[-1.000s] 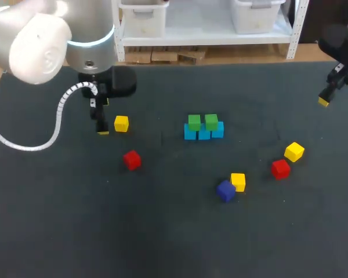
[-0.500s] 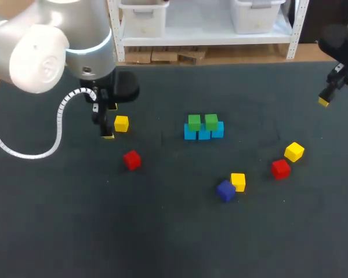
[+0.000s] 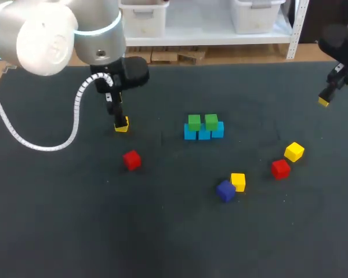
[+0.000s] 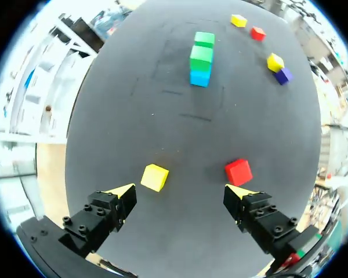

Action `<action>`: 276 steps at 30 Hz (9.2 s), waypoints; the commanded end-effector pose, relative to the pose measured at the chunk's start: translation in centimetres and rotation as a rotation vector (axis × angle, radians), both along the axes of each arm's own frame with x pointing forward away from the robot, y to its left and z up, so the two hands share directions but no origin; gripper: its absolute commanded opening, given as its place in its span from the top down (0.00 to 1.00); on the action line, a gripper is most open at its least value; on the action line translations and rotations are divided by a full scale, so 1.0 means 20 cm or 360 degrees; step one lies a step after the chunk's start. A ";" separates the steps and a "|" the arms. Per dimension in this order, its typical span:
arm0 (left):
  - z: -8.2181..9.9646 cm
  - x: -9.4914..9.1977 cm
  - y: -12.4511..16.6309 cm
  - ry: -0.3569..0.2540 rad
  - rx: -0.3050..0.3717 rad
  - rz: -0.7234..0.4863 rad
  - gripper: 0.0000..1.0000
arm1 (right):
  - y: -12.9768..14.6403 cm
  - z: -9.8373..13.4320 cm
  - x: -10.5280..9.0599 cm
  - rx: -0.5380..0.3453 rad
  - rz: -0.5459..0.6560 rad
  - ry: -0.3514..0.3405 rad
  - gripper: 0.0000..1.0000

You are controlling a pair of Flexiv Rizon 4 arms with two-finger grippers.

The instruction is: Place the blue cubes, place green cubes on the blue cubes, place the yellow cubes on the green cubes, then place the red cubes on the yellow cubes, and place purple cube on the red cubes.

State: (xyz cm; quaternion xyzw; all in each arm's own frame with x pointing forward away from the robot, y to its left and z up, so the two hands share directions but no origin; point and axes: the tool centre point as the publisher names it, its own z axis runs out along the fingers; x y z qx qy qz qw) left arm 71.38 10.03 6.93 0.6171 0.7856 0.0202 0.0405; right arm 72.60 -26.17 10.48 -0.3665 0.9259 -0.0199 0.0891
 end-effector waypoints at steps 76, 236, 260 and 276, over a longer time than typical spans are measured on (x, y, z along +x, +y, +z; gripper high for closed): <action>0.17 0.01 0.70 -0.0090 0.0065 0.0806 0.00 | 0.20 -0.04 -0.07 -0.0051 0.0256 0.0120 0.00; 0.17 0.01 0.70 -0.0090 0.0065 0.0806 0.00 | 1.44 -0.23 -0.03 -0.0163 0.1222 0.0129 1.00; 0.17 0.01 0.70 -0.0090 0.0065 0.0806 0.00 | 1.46 -0.27 0.05 -0.0129 0.1235 0.0145 1.00; 0.17 0.01 0.70 -0.0090 0.0065 0.0806 0.00 | 1.44 -0.25 0.03 -0.0151 0.1233 0.0114 1.00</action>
